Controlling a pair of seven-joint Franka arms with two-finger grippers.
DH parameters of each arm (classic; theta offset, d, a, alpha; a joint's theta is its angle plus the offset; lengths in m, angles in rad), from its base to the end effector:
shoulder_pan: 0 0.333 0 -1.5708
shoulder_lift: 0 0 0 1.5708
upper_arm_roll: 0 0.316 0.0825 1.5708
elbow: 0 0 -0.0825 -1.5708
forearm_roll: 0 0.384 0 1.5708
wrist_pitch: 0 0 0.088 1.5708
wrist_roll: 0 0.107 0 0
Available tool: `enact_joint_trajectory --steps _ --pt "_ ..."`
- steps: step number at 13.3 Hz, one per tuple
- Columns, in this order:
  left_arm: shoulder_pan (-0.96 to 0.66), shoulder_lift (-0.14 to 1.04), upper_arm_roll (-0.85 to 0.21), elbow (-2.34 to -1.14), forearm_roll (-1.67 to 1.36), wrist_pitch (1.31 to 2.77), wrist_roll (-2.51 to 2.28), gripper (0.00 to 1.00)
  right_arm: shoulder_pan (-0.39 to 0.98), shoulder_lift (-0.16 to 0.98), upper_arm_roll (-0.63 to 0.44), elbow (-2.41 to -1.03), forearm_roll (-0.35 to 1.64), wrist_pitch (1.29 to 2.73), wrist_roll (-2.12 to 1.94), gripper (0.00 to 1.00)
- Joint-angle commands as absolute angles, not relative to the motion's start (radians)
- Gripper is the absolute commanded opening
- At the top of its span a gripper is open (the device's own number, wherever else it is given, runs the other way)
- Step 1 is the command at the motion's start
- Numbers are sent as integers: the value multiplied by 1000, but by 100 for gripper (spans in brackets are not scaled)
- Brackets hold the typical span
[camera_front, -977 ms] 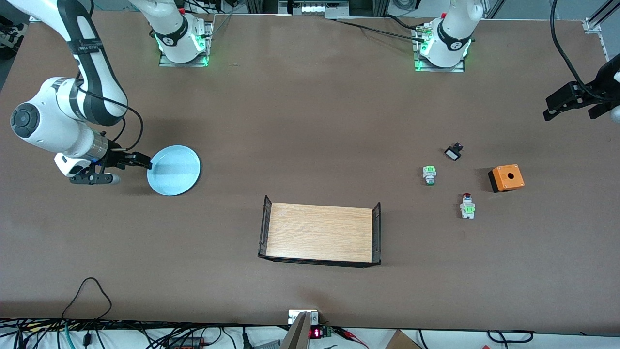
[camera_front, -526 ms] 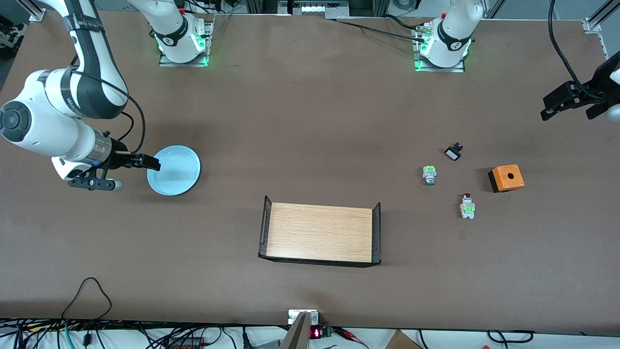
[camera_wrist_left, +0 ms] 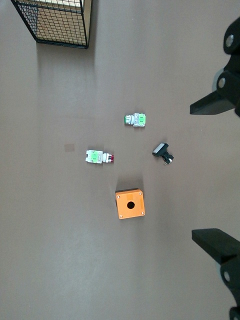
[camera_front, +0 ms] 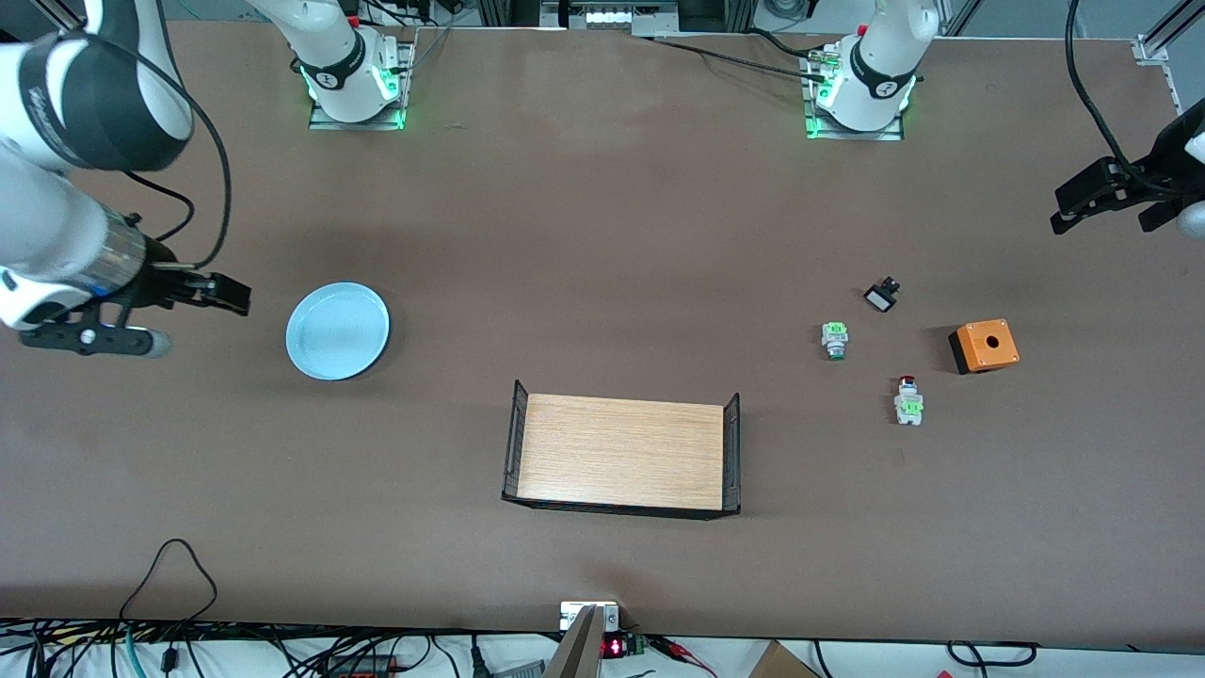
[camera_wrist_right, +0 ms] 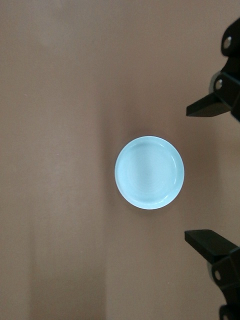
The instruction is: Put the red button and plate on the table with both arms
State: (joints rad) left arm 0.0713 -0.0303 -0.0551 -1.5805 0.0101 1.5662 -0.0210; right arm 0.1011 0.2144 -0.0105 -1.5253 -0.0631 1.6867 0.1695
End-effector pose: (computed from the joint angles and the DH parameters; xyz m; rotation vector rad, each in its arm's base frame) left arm 0.5447 0.0094 0.6361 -3.1292 -0.0584 -0.0250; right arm 0.6204 0.0509 0.5297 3.0680 -0.1071 -0.0678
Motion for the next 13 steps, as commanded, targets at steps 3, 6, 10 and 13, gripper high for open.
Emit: enact_joint_trajectory --steps 3,6,10,13 --pt "78 -14 -55 -1545 -41 1545 7 100 -4 187 -35 -1443 -55 1627 63 100" --pt "78 -14 -54 -1546 -41 1543 15 100 -43 143 -37 -1453 -25 1542 49 100" --pt "80 -14 -55 -1543 -44 1545 14 100 -38 2 -34 -1653 -17 1625 3 100" --pt "75 -12 -54 -1525 -44 1543 14 100 -37 -29 -34 -1700 -18 1663 -48 100"
